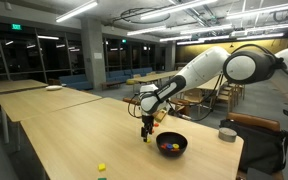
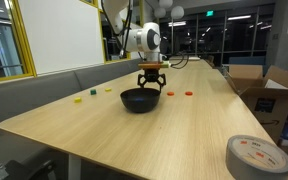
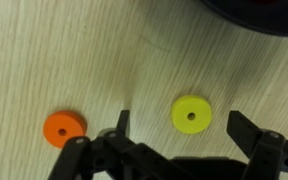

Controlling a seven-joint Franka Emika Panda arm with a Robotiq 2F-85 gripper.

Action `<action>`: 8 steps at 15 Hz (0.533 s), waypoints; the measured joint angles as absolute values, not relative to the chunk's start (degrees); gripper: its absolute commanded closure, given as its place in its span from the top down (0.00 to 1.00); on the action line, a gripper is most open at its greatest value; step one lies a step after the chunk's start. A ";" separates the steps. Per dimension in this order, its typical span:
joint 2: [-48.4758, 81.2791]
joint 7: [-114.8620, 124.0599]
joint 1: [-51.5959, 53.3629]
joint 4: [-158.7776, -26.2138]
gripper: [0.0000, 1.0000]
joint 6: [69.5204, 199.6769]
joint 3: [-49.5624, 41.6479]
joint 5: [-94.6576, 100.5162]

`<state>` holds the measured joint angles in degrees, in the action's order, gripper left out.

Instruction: Pick up the yellow, blue and orange objects from the table and put them in the bowl

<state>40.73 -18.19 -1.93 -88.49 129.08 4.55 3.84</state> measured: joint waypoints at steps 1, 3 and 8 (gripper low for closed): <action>40.78 -17.84 -1.88 -88.49 1.00 129.23 4.55 3.84; 40.83 -17.04 -1.79 -88.51 1.00 129.71 4.56 3.84; 40.97 -14.68 -1.52 -88.98 1.00 131.18 4.56 3.84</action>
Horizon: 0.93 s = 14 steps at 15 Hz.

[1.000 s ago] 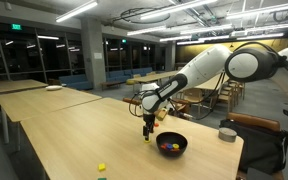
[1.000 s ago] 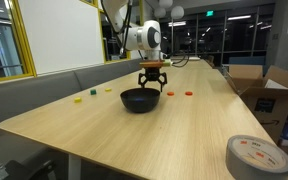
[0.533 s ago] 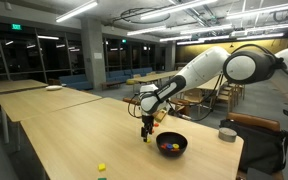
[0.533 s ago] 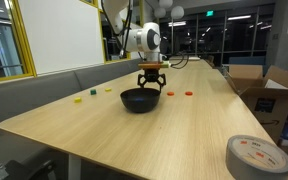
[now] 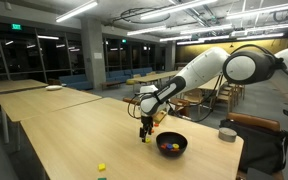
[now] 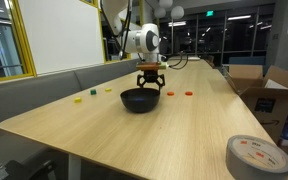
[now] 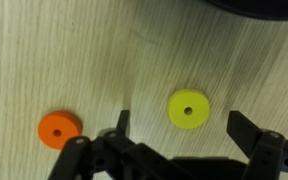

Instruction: Pick up the yellow, blue and orange objects from the table and put them in the bowl

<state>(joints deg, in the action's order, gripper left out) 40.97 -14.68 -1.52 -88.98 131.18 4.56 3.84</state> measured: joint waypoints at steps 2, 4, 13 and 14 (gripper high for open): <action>41.18 -13.93 -1.42 -89.12 1.00 131.99 4.56 3.84; 41.27 -13.31 -1.39 -89.32 1.00 132.43 4.56 3.84; 41.05 -11.29 -1.28 -90.91 1.00 133.84 4.55 3.84; 40.97 -11.11 -1.27 -91.11 1.00 134.16 4.53 3.84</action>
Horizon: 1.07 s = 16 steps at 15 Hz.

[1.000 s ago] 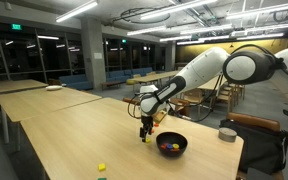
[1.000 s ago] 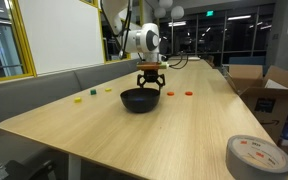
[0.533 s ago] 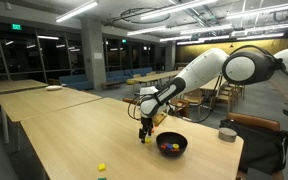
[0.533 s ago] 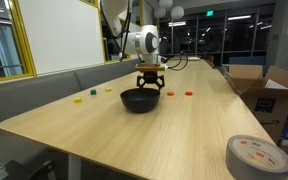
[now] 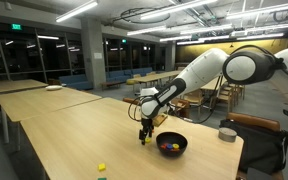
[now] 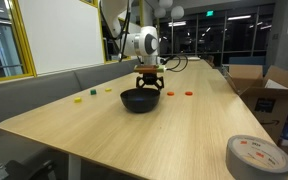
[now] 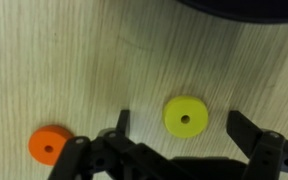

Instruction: Pick up the yellow, blue and orange objects from the table and put them in the bowl

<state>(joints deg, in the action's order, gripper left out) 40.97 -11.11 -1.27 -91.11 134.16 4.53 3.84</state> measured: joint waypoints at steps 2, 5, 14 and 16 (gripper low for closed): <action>40.64 -10.82 -1.26 -91.64 1.00 134.50 4.47 3.84; 39.84 -10.44 -1.21 -92.50 1.00 134.80 4.34 3.84; 38.12 -10.10 -0.63 -94.26 0.51 134.87 4.03 3.85; 38.12 -10.08 -0.53 -94.35 0.35 134.87 4.00 3.85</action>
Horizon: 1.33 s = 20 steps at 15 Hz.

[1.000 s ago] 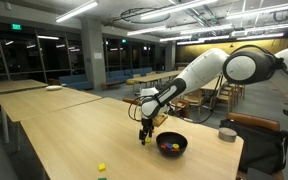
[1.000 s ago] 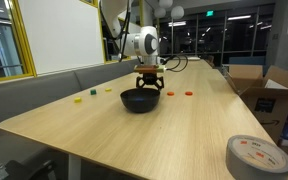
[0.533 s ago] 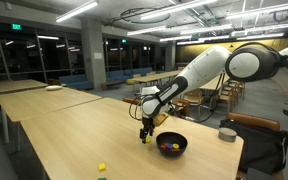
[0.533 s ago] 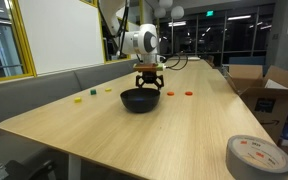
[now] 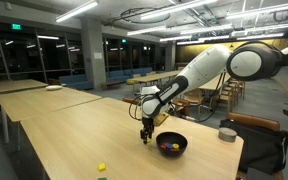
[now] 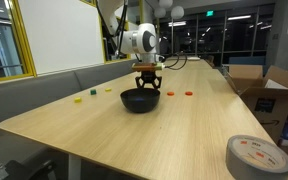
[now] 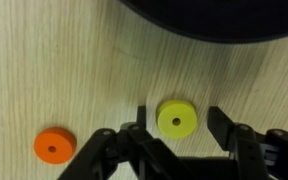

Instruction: Pick up the yellow, blue and orange objects from the table and put them in the bowl

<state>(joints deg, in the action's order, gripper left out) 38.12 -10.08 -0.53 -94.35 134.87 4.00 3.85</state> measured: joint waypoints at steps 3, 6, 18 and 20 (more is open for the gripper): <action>38.04 -10.04 -0.44 -94.39 0.23 134.87 3.93 3.90; 37.66 -9.48 -0.09 -94.51 0.25 134.80 3.62 3.97; 21.08 3.79 6.87 -104.82 0.25 122.93 0.53 13.32; 18.11 6.04 7.44 -107.11 0.25 118.37 0.54 14.82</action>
<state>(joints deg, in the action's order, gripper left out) 18.11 6.04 7.44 -107.11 118.37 0.54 14.82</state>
